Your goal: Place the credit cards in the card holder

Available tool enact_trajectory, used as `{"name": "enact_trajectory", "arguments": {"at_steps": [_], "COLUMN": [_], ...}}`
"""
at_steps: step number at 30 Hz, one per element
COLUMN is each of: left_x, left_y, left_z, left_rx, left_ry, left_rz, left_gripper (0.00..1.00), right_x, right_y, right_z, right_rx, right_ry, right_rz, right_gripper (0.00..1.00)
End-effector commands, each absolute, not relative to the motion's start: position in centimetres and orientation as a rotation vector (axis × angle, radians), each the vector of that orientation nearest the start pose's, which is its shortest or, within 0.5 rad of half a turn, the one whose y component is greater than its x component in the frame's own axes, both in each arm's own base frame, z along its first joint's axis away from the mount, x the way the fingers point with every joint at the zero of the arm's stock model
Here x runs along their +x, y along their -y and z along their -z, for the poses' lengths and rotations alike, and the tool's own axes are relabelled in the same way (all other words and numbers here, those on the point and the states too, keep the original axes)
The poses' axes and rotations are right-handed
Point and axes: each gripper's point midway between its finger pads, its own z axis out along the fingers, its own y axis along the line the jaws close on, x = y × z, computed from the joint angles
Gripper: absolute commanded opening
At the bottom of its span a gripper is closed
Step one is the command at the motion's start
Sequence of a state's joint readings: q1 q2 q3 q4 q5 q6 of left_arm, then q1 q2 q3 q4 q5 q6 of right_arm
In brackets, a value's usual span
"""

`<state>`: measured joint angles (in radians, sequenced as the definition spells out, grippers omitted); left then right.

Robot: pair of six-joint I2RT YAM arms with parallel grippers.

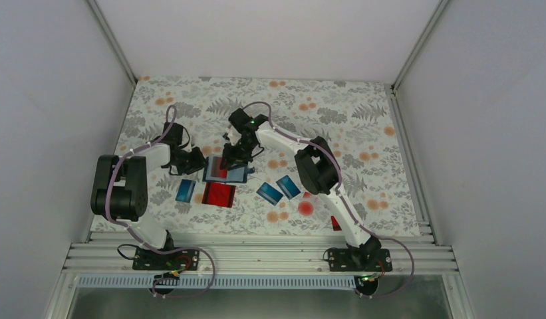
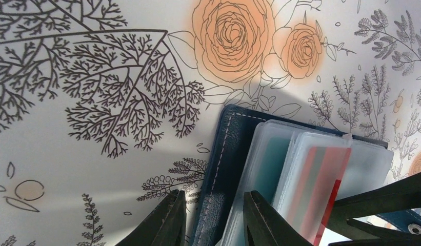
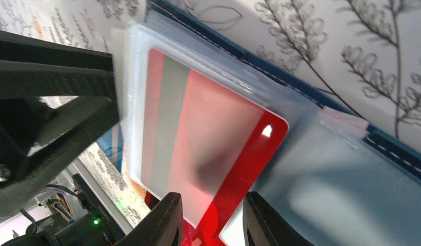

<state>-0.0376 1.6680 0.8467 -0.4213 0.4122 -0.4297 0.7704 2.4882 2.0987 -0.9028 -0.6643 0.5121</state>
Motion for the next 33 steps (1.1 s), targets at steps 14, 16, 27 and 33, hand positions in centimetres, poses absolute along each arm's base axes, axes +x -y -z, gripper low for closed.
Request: {"name": "enact_trajectory", "arguments": {"at_steps": [14, 16, 27, 33], "left_x": [28.0, 28.1, 29.6, 30.4], "left_y": [7.9, 7.7, 4.7, 4.0], "left_z": [1.6, 1.5, -1.3, -3.8], "left_rx": [-0.509, -0.508, -0.496, -0.516], "left_ry": [-3.019, -3.018, -2.968, -2.915], "left_rz": [0.618, 0.597, 0.326, 0.270], "left_gripper": [0.30, 0.30, 0.35, 0.47], "right_x": [31.0, 31.3, 33.0, 34.3], "right_y": [-49.1, -48.5, -44.8, -40.7], "right_z": [-5.0, -5.2, -10.1, -13.0], "right_rx": [-0.633, -0.634, -0.610, -0.524], "right_ry": [-2.978, -2.979, -2.894, -2.853], "right_rz": [-1.376, -1.330, -1.263, -1.130], "right_gripper": [0.28, 0.29, 0.37, 0.46]}}
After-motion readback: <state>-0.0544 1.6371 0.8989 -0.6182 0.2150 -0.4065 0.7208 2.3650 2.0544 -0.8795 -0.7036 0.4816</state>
